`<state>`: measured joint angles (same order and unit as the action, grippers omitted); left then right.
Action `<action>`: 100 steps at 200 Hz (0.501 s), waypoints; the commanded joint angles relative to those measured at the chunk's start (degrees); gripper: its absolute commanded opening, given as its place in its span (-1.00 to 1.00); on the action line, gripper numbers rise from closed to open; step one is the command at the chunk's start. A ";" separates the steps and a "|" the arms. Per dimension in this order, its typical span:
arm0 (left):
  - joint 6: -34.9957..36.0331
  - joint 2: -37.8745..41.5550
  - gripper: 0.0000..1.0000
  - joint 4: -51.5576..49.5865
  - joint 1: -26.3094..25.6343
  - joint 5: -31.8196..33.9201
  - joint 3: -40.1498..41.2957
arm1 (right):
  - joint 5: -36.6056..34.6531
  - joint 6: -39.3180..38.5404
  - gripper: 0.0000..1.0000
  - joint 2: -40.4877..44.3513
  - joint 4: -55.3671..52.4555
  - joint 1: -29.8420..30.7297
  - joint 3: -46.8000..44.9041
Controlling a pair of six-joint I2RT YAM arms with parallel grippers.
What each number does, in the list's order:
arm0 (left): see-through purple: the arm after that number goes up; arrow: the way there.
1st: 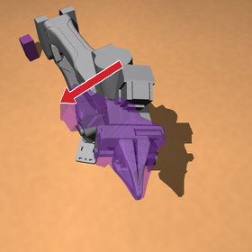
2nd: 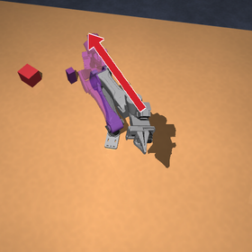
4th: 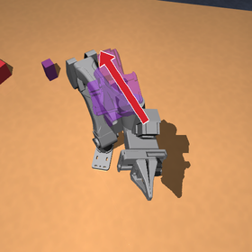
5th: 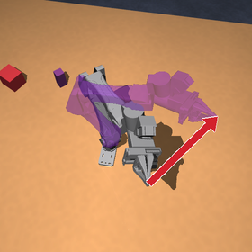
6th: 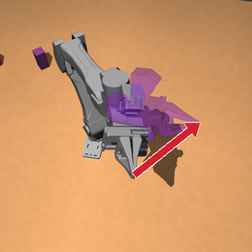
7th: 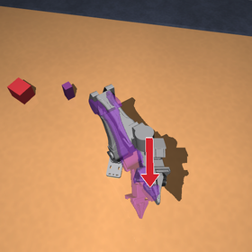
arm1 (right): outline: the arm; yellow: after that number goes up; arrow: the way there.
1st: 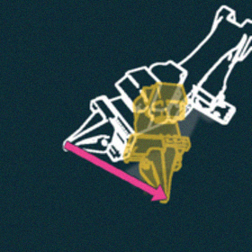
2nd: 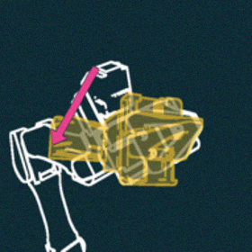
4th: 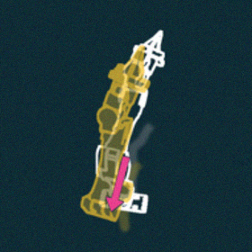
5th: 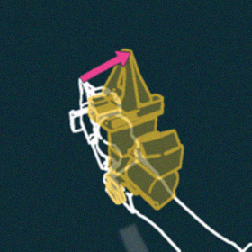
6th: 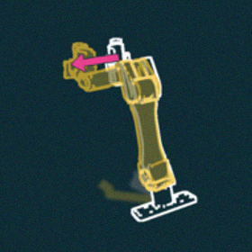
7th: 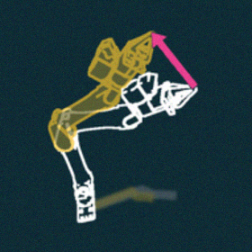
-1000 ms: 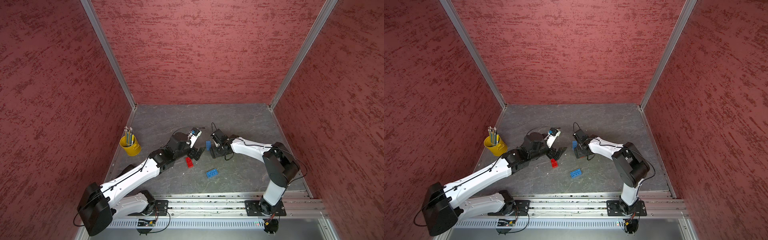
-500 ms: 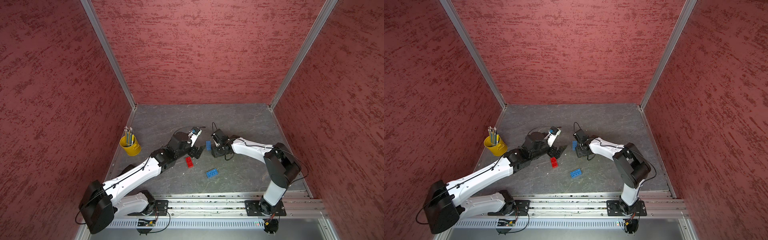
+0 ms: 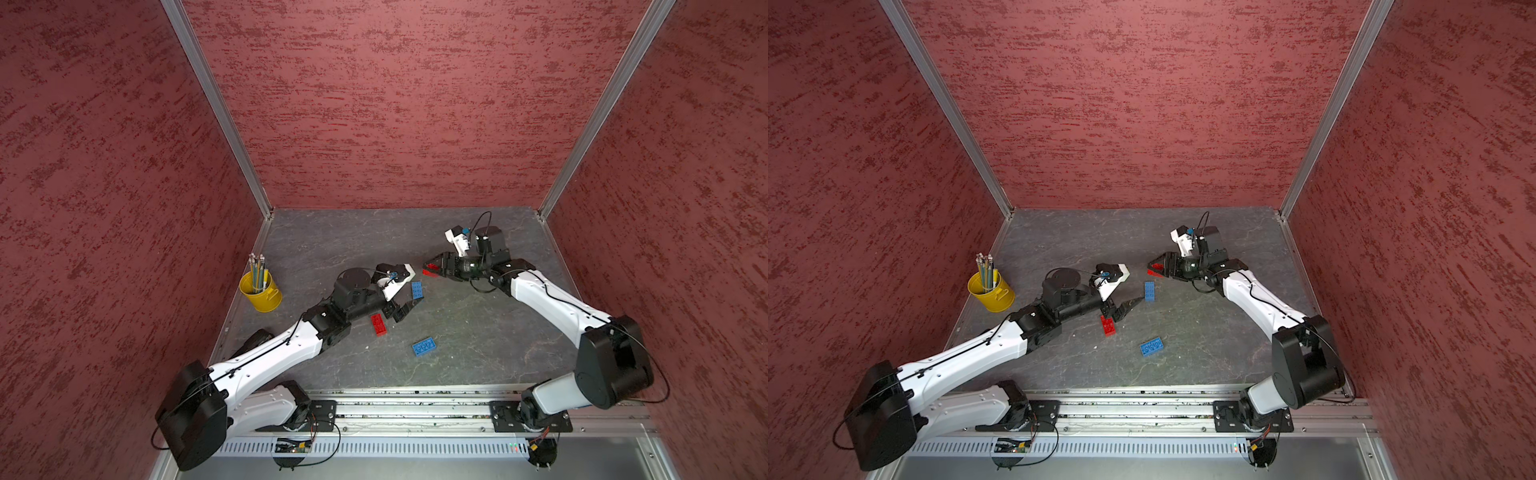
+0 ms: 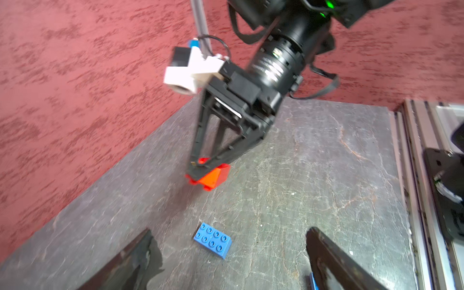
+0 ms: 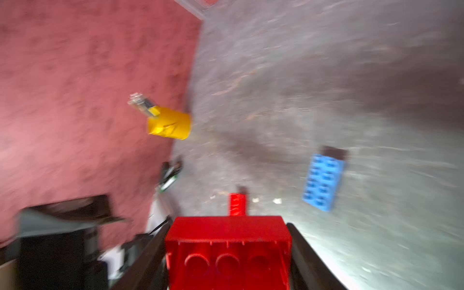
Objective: Assemble a rectangle with lego
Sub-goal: Place the lego brick at the center of the board.
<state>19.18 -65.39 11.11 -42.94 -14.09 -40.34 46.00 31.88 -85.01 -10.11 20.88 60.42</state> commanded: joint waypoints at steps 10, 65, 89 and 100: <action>1.73 -1.41 0.83 11.45 0.04 -3.26 0.61 | 15.48 6.05 -0.08 1.47 11.18 0.41 -1.47; -2.78 -5.79 0.55 19.38 1.70 -4.76 0.96 | 19.90 12.46 -0.07 5.07 21.23 0.40 -5.15; -3.53 -6.63 0.37 20.48 2.07 -5.60 0.87 | 20.68 15.47 -0.07 5.38 25.36 0.41 -6.36; -3.53 -7.24 0.32 20.86 2.07 -5.53 0.74 | 21.14 17.43 -0.07 5.30 28.09 0.52 -7.00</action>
<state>17.10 -71.64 28.01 -41.12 -18.20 -40.05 64.27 44.66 -80.64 9.65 21.17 54.59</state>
